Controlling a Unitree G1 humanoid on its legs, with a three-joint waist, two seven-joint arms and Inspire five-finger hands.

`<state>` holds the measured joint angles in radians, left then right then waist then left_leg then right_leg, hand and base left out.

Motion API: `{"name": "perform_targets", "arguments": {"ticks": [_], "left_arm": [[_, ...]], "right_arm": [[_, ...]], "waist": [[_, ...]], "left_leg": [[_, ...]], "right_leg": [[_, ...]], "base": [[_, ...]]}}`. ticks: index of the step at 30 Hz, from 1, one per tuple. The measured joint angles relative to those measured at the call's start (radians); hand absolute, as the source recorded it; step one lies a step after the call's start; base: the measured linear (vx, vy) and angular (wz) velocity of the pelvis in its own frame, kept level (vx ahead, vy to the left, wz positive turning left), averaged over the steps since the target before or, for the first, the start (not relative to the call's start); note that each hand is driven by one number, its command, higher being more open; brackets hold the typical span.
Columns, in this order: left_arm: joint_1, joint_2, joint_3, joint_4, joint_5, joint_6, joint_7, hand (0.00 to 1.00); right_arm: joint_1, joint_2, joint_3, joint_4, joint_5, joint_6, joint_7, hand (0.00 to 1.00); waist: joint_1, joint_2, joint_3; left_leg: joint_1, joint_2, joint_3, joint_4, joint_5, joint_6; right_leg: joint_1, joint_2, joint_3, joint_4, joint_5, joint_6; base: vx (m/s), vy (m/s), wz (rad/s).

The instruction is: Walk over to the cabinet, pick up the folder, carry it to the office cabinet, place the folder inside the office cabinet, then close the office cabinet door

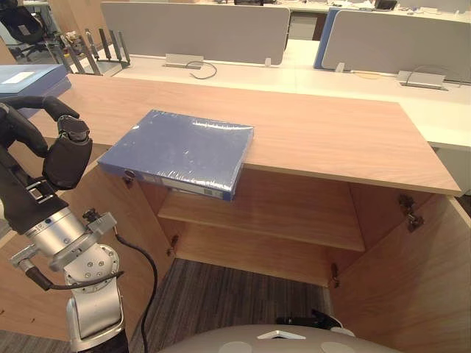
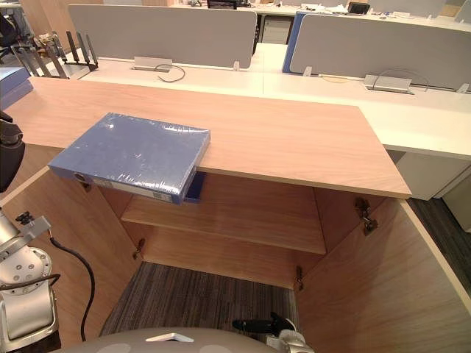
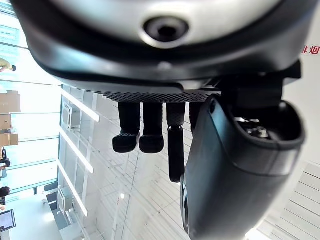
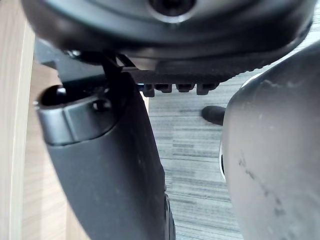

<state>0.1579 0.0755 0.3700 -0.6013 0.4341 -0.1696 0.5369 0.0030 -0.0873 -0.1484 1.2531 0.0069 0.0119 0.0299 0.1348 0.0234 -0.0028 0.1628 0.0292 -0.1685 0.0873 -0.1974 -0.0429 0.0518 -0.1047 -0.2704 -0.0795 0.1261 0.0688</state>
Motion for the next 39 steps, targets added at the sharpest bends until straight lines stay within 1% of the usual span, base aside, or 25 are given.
{"name": "perform_targets", "arguments": {"ticks": [1, 11, 15, 27, 34, 39], "left_arm": [[0.0, 0.0, 0.002, 0.0, 0.0, 0.0, 0.0, 1.0], [0.0, -0.015, 0.024, 0.0, 0.0, 0.004, 0.031, 1.0], [0.0, -0.026, 0.028, 0.0, 0.0, 0.019, 0.034, 1.0], [0.004, -0.028, 0.029, 0.0, 0.003, 0.02, 0.034, 1.0], [0.013, -0.031, 0.029, 0.0, 0.003, 0.02, 0.021, 1.0], [0.062, -0.031, 0.029, 0.0, 0.003, 0.019, -0.005, 1.0]], "right_arm": [[0.0, 0.0, 0.0, 0.0, 0.0, 0.0, 0.0, 1.0], [0.001, 0.0, -0.001, 0.0, 0.0, 0.0, -0.001, 1.0], [0.002, 0.0, -0.001, -0.001, 0.0, 0.0, -0.001, 1.0], [0.002, 0.0, -0.001, -0.001, 0.0, 0.0, -0.001, 1.0], [0.002, -0.003, -0.001, -0.002, 0.0, 0.0, -0.001, 1.0], [0.002, -0.012, 0.0, -0.002, 0.0, 0.0, 0.0, 1.0]], "waist": [[0.0, 0.0, 0.0], [0.001, 0.003, 0.001], [0.001, 0.004, 0.001], [0.002, 0.007, 0.002], [0.002, 0.012, 0.003], [0.005, 0.025, 0.005]], "left_leg": [[0.0, 0.0, 0.0, 0.0, 0.0, 0.0], [0.0, 0.0, -0.002, 0.002, 0.0, 0.0], [0.0, 0.0, -0.002, 0.002, 0.0, 0.0], [-0.001, 0.0, -0.004, 0.003, 0.0, 0.0], [-0.013, 0.0, -0.017, 0.014, -0.002, -0.001], [-0.015, 0.001, -0.022, 0.015, -0.002, -0.001]], "right_leg": [[0.0, 0.0, 0.0, 0.0, 0.0, 0.0], [0.002, 0.0, -0.001, 0.0, 0.0, 0.0], [0.002, 0.0, -0.001, 0.0, 0.0, 0.0], [0.002, 0.0, -0.003, 0.0, 0.0, 0.0], [0.003, 0.0, -0.018, 0.0, -0.002, -0.002], [0.005, 0.0, -0.024, 0.0, -0.002, -0.003]], "base": [[0.0, 0.0, 0.0], [0.0, 0.0, 0.0], [0.0, 0.0, 0.0], [0.0, 0.0, 0.0], [0.0, 0.0, 0.06], [0.0, 0.002, 0.01]]}}
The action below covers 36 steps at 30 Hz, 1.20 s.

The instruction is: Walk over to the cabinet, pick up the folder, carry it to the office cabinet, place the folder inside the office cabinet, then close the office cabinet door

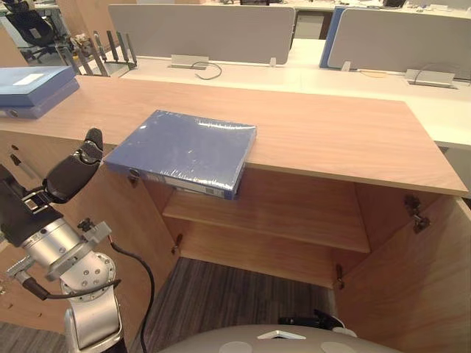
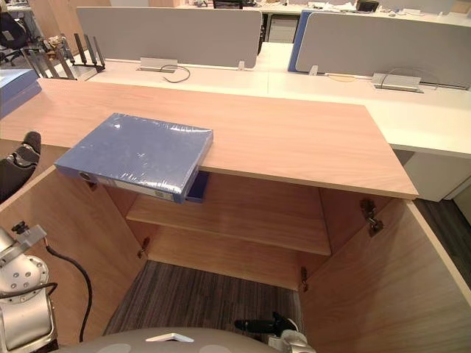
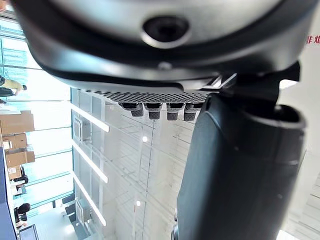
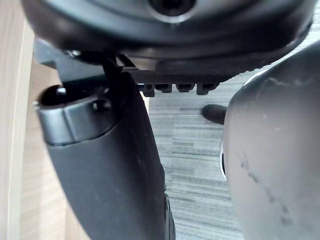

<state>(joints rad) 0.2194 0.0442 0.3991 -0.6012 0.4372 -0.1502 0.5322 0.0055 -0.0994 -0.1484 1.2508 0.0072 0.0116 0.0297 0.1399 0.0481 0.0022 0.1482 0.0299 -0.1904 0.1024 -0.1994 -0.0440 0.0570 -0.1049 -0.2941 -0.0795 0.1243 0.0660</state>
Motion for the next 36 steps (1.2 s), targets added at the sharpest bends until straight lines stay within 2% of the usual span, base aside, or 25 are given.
{"name": "perform_targets", "arguments": {"ticks": [7, 11, 20, 23, 29, 36], "left_arm": [[0.032, 0.005, 0.054, 0.0, 0.001, 0.0, -0.046, 1.0], [0.065, 0.016, 0.109, 0.001, 0.001, 0.0, -0.055, 1.0], [0.067, 0.027, 0.226, 0.003, 0.001, 0.0, -0.045, 1.0], [0.067, 0.056, 0.243, 0.003, 0.002, 0.0, -0.041, 1.0], [0.095, 0.066, 0.248, 0.003, 0.007, 0.0, -0.046, 1.0], [0.117, 0.112, 0.242, 0.01, 0.089, -0.003, -0.089, 1.0]], "right_arm": [[0.006, -0.013, 0.001, 0.0, 0.0, 0.0, 0.004, 1.0], [0.008, -0.014, 0.001, 0.0, 0.0, 0.0, 0.008, 1.0], [0.016, -0.016, 0.005, 0.0, -0.001, 0.001, 0.01, 1.0], [0.017, -0.017, 0.013, 0.0, -0.001, 0.001, 0.011, 1.0], [0.017, -0.018, 0.022, -0.001, -0.001, 0.001, 0.012, 1.0], [0.018, -0.018, 0.023, -0.001, -0.001, 0.0, 0.012, 1.0]], "waist": [[0.021, 0.008, -0.001], [0.026, 0.01, -0.002], [0.051, 0.017, -0.004], [0.052, 0.017, -0.005], [0.052, 0.018, -0.006], [0.053, 0.018, -0.006]], "left_leg": [[-0.001, 0.0, -0.007, 0.001, 0.0, 0.0], [-0.002, 0.0, -0.016, 0.001, 0.0, 0.0], [-0.002, 0.001, -0.039, 0.002, 0.0, 0.0], [-0.003, 0.001, -0.043, 0.002, 0.0, 0.0], [-0.004, 0.001, -0.044, 0.001, 0.0, -0.001], [-0.004, 0.0, -0.044, 0.001, 0.0, -0.002]], "right_leg": [[0.004, 0.0, -0.007, 0.0, -0.001, -0.001], [0.008, 0.0, -0.016, 0.0, -0.002, -0.002], [0.02, -0.001, -0.039, 0.0, -0.01, -0.004], [0.02, -0.002, -0.042, 0.0, -0.012, -0.004], [0.02, -0.002, -0.044, 0.0, -0.015, -0.003], [0.02, -0.002, -0.044, 0.0, -0.018, -0.008]], "base": [[-0.01, 0.01, 0.02], [0.0, 0.018, 0.07], [-0.01, 0.013, 0.07], [-0.01, 0.016, 0.03], [0.0, 0.0, 0.0], [0.0, 0.0, 0.0]]}}
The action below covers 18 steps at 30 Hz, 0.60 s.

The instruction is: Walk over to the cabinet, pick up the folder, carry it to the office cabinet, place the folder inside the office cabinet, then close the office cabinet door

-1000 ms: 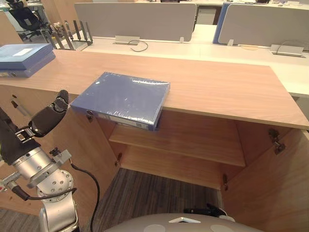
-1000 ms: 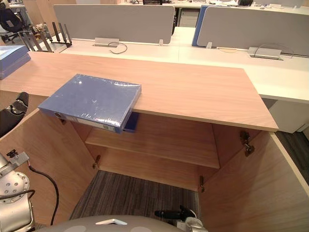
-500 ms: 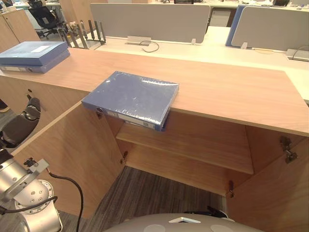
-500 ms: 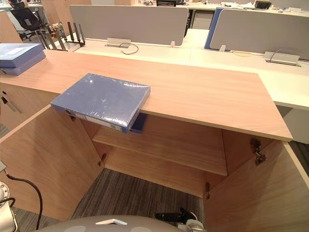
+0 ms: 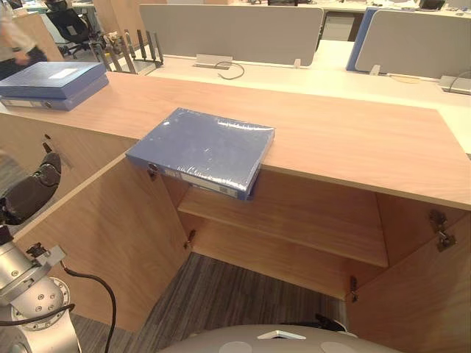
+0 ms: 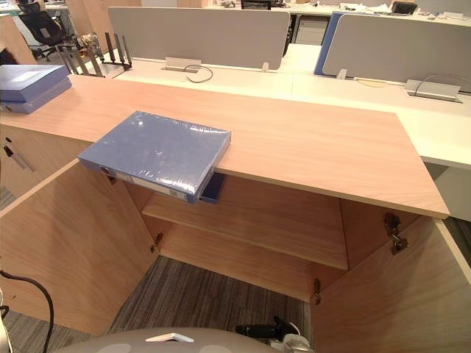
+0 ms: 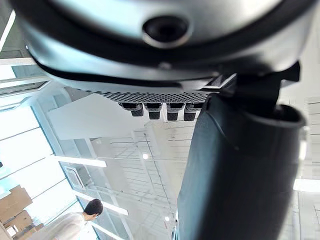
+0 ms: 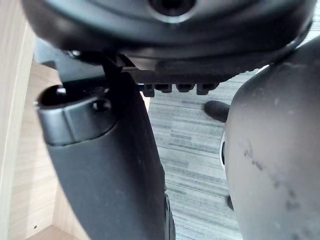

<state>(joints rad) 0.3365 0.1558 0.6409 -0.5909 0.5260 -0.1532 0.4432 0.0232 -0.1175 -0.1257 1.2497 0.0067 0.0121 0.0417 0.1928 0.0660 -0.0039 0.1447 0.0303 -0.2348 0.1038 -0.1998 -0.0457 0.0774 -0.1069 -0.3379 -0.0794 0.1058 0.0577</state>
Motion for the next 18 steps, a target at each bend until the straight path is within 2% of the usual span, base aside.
{"name": "perform_targets", "arguments": {"ticks": [18], "left_arm": [[0.067, 0.048, -0.063, 0.083, 0.076, -0.006, -0.06, 1.0]], "right_arm": [[0.0, 0.0, -0.001, -0.001, 0.0, -0.001, 0.001, 1.0]], "waist": [[-0.003, 0.001, -0.001]], "left_leg": [[0.0, 0.001, 0.004, 0.0, -0.001, -0.001]], "right_leg": [[-0.001, 0.0, 0.003, 0.0, 0.001, 0.001]], "base": [[0.0, 0.0, 0.0]]}}
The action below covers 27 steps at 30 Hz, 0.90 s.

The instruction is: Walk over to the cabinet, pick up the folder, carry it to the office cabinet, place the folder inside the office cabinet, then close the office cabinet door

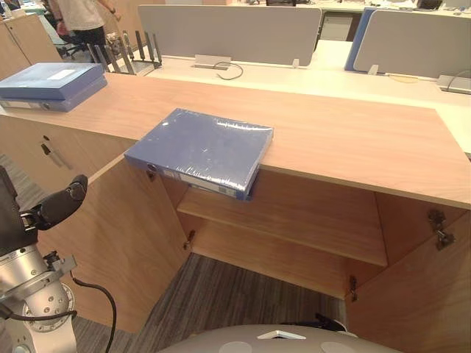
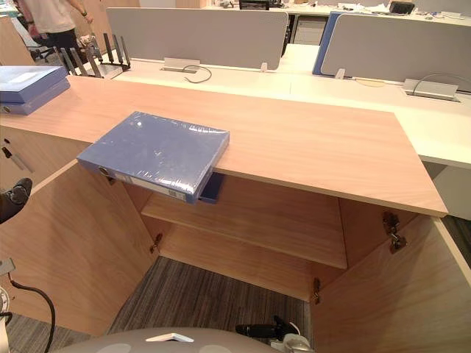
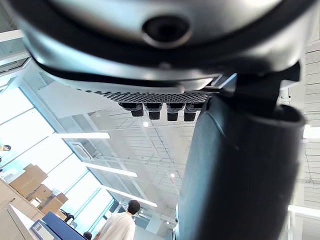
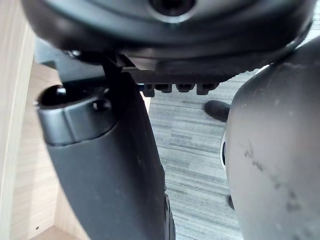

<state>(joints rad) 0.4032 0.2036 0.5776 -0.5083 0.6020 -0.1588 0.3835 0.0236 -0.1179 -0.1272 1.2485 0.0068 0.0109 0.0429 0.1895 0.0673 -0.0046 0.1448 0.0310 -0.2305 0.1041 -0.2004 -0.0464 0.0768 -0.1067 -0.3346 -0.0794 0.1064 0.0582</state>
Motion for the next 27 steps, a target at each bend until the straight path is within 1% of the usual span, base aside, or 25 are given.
{"name": "perform_targets", "arguments": {"ticks": [6, 12, 21, 27], "left_arm": [[0.006, 0.001, -0.061, 0.024, 0.012, -0.015, -0.019, 1.0], [0.039, 0.002, -0.121, 0.058, 0.012, -0.018, -0.05, 1.0], [0.044, 0.003, -0.172, 0.088, 0.012, -0.022, -0.085, 1.0], [0.073, 0.004, -0.184, 0.088, 0.016, -0.037, -0.088, 1.0]], "right_arm": [[0.0, 0.0, 0.0, 0.0, 0.0, 0.0, 0.0, 1.0], [0.0, 0.0, 0.0, -0.004, 0.0, 0.0, 0.0, 1.0], [0.0, 0.0, 0.0, -0.005, 0.0, 0.0, 0.0, 1.0], [-0.003, 0.0, 0.001, -0.006, -0.002, 0.0, -0.001, 1.0]], "waist": [[-0.001, 0.0, 0.0], [-0.004, 0.0, 0.0], [-0.006, 0.001, 0.0], [-0.015, 0.001, 0.001]], "left_leg": [[0.0, 0.0, 0.001, 0.0, 0.0, 0.0], [0.0, 0.0, 0.008, 0.0, -0.001, -0.001], [0.0, 0.001, 0.011, 0.0, -0.001, -0.001], [0.0, 0.002, 0.012, 0.0, -0.002, -0.002]], "right_leg": [[0.0, 0.0, 0.001, 0.0, 0.001, 0.001], [-0.004, 0.001, 0.008, 0.0, 0.004, 0.006], [-0.005, 0.001, 0.011, 0.0, 0.004, 0.006], [-0.005, 0.002, 0.012, 0.0, 0.004, 0.006]], "base": [[0.0, 0.0, 0.0], [0.0, 0.0, -0.02], [0.0, 0.0, 0.0], [0.0, 0.0, 0.0]]}}
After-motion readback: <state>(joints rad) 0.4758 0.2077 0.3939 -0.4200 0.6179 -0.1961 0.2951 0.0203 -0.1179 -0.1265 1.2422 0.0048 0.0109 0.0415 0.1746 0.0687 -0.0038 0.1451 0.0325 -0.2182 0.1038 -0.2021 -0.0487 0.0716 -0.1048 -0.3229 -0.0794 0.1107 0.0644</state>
